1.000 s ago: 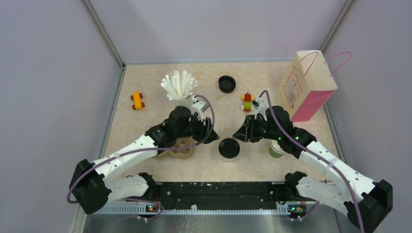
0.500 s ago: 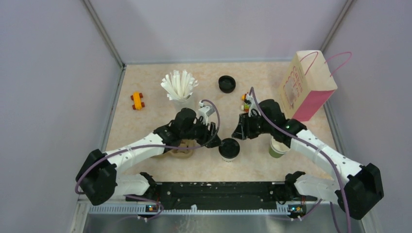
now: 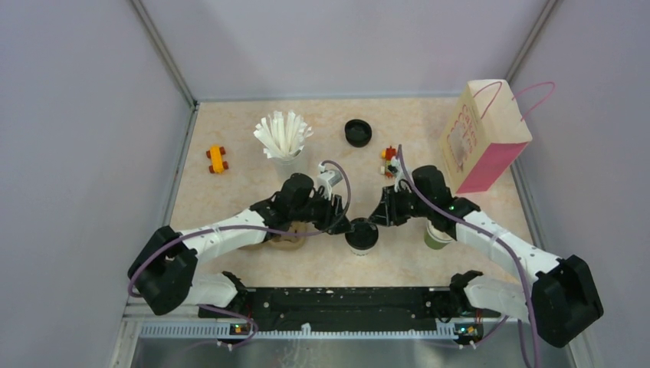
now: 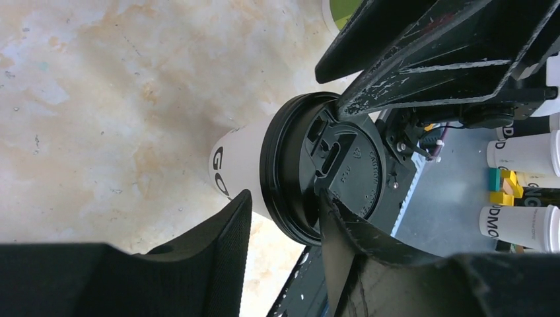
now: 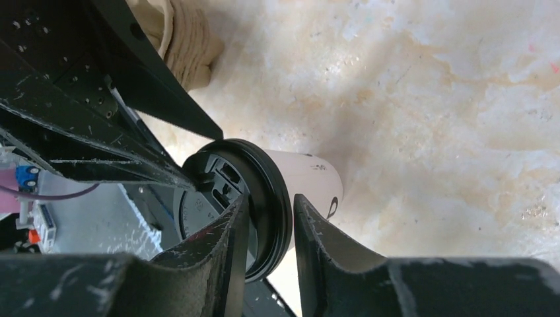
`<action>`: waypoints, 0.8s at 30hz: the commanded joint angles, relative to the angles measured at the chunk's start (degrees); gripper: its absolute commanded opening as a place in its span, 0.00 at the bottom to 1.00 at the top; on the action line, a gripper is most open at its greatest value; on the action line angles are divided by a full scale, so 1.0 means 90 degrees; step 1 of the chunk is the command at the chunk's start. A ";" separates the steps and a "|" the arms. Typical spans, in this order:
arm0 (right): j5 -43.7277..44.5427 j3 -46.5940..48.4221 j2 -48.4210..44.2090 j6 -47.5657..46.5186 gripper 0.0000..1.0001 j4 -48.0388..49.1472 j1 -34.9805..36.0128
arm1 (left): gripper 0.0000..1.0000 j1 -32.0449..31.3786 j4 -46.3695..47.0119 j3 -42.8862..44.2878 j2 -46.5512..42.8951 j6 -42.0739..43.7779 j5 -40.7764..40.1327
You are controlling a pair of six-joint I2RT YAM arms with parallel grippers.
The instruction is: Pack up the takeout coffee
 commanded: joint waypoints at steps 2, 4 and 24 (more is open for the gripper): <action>-0.0027 -0.1267 0.0007 0.0351 0.28 0.1315 -0.0123 | 0.46 -0.0015 -0.0035 -0.0272 0.0163 0.0116 -0.0454; -0.0012 -0.1655 0.0012 0.0673 0.26 0.1710 -0.0127 | 0.43 -0.0015 0.0192 -0.0493 0.0196 0.0018 -0.0460; 0.0275 -0.0499 -0.0936 0.0837 0.49 0.0561 -0.0137 | 0.63 -0.0093 -0.0248 0.0705 -0.0290 0.0438 -0.0397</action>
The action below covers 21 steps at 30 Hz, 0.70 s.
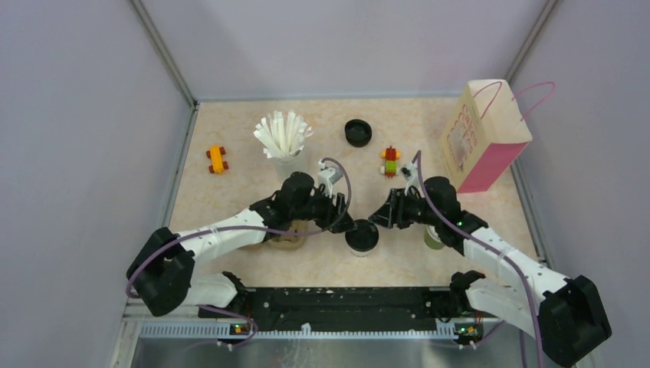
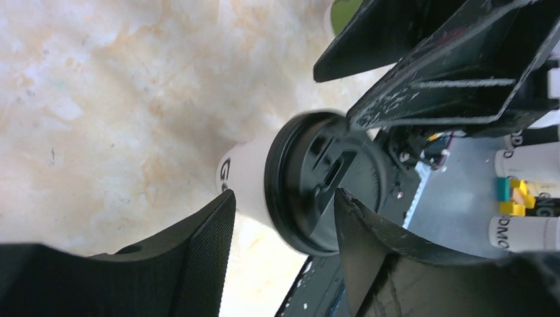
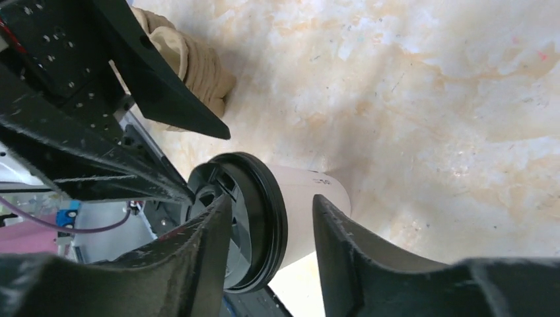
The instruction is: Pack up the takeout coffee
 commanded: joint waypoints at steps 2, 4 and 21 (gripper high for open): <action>0.0359 0.1523 0.0084 -0.0494 0.54 -0.1953 0.0014 | 0.68 -0.0013 -0.0948 0.1342 -0.0224 0.0679 -0.0253; 0.0393 0.1948 0.0066 -0.0603 0.63 -0.2427 0.0014 | 0.76 -0.0013 -0.1391 0.1926 -0.0240 0.0892 -0.0424; 0.2552 0.3014 -0.0198 -0.0880 0.90 -0.4090 0.0014 | 0.99 -0.0019 -0.3960 0.2237 -0.2630 0.1928 -0.2390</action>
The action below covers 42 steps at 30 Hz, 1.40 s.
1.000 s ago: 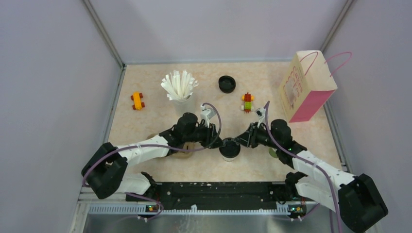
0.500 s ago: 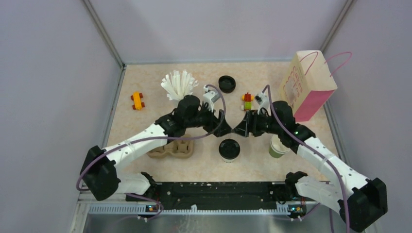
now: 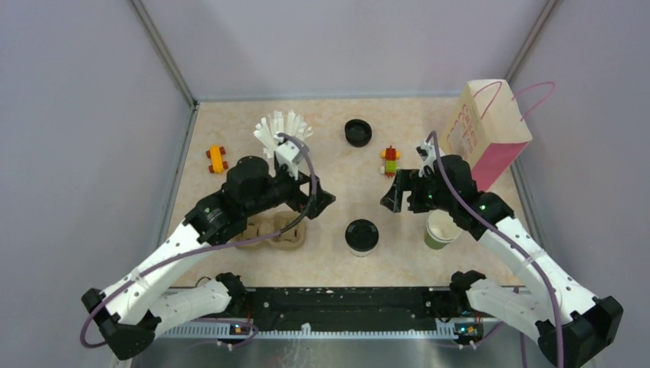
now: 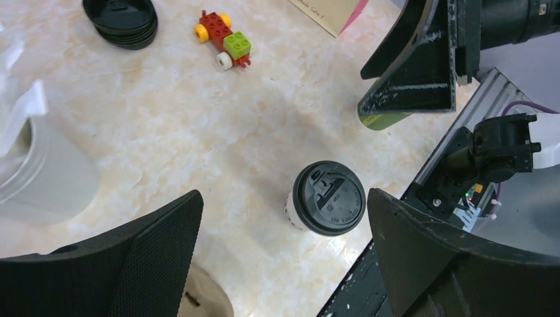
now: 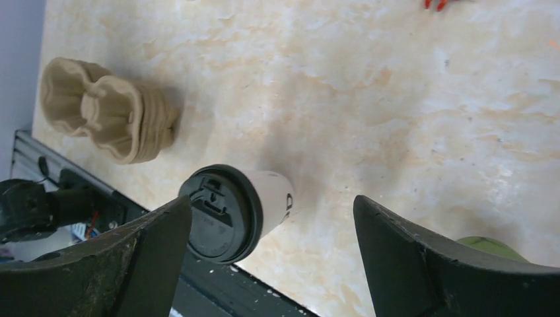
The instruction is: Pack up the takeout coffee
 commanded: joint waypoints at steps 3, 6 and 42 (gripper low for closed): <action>0.0769 0.0445 0.0279 -0.0223 0.90 -0.0063 0.0014 | 0.99 -0.0015 -0.0757 -0.0680 -0.1026 0.0189 -0.1124; 0.0513 0.0786 0.0518 -0.0430 0.89 -0.0209 0.0040 | 0.99 -0.0015 -0.0764 -0.1019 -0.1331 0.0430 -0.1464; -0.0111 0.0741 0.1222 -0.1540 0.83 0.2417 0.0961 | 0.99 -0.0015 -0.0812 -0.0472 -0.2167 0.0147 -0.3435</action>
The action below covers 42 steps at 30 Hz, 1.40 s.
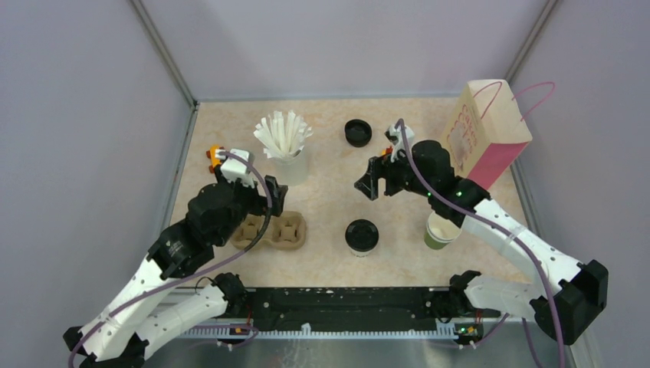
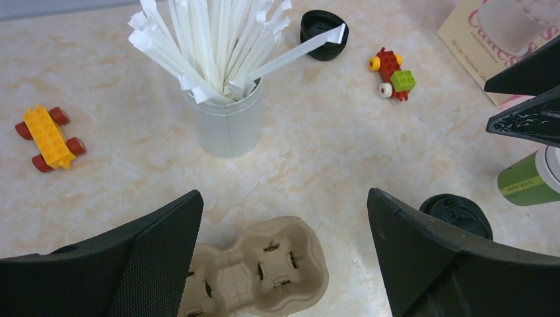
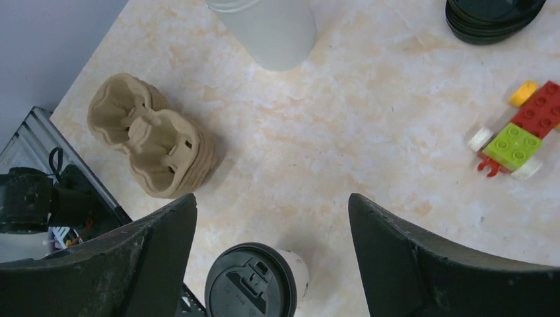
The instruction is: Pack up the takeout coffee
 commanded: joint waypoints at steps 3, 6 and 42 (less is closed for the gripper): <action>-0.0153 0.0215 0.0215 -0.0232 0.83 0.0584 0.0046 | 0.99 -0.0015 0.0647 -0.0235 -0.0313 0.0348 0.0031; -0.0181 0.0298 0.0410 -0.0364 0.83 0.0451 0.0049 | 0.99 -0.0015 0.0569 -0.0529 -0.0426 0.0240 0.0036; 0.0927 0.3996 0.5556 -0.1898 0.56 0.0996 0.3397 | 0.99 -0.0015 -0.0113 0.3139 -0.0723 0.0013 0.0879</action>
